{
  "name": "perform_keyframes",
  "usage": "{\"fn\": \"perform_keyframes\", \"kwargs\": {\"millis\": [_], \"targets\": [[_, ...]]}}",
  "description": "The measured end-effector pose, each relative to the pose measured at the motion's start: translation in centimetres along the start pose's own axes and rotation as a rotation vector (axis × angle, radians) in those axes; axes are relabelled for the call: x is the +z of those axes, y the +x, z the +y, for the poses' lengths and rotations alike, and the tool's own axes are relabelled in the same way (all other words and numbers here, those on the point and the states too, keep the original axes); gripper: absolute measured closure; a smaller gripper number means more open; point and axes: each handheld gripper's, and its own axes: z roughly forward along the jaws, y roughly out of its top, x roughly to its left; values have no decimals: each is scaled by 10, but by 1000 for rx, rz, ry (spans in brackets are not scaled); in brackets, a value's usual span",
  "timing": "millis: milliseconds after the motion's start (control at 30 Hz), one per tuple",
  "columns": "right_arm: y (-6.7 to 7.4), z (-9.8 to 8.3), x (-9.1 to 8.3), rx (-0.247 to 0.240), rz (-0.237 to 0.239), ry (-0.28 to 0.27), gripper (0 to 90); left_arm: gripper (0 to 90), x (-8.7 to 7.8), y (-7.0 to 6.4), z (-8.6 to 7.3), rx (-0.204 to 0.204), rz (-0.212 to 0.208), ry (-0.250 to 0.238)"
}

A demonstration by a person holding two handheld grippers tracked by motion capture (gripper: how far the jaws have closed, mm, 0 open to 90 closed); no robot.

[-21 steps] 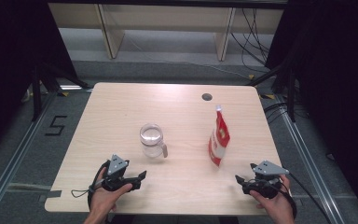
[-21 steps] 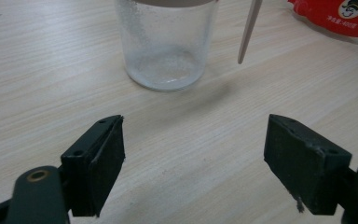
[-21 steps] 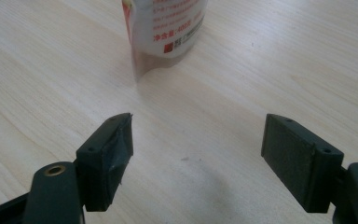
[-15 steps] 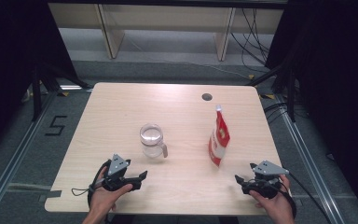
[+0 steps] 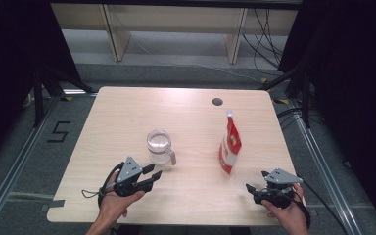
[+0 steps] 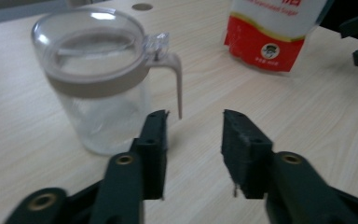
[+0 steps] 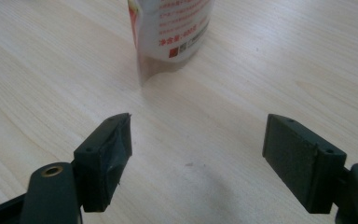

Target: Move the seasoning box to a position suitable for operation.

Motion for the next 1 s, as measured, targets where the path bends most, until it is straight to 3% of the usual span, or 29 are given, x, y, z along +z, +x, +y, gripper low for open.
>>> {"fn": "perform_keyframes", "kwargs": {"millis": [33,100,167,300,400,433,467,1000], "targets": [[-4,1,1,-49,1,-20,248,710,4,-3,8,7,-9,-15],[-4,1,2,-68,-9,-27,248,751,6,-4,12,22,-14,-17],[-4,0,3,-87,-10,-29,248,832,15,-5,27,45,-15,-25],[-5,0,3,-95,-11,-31,249,872,24,-3,39,46,-23,-34],[-2,-1,3,-65,-10,-27,249,889,32,2,49,23,-31,-40],[-5,0,3,-98,-8,-27,249,889,35,3,51,15,-29,-42],[-3,0,3,-77,-4,-24,249,890,40,6,56,15,-20,-40],[-1,-1,5,-90,13,-11,250,890,69,19,64,1,9,19]]}}
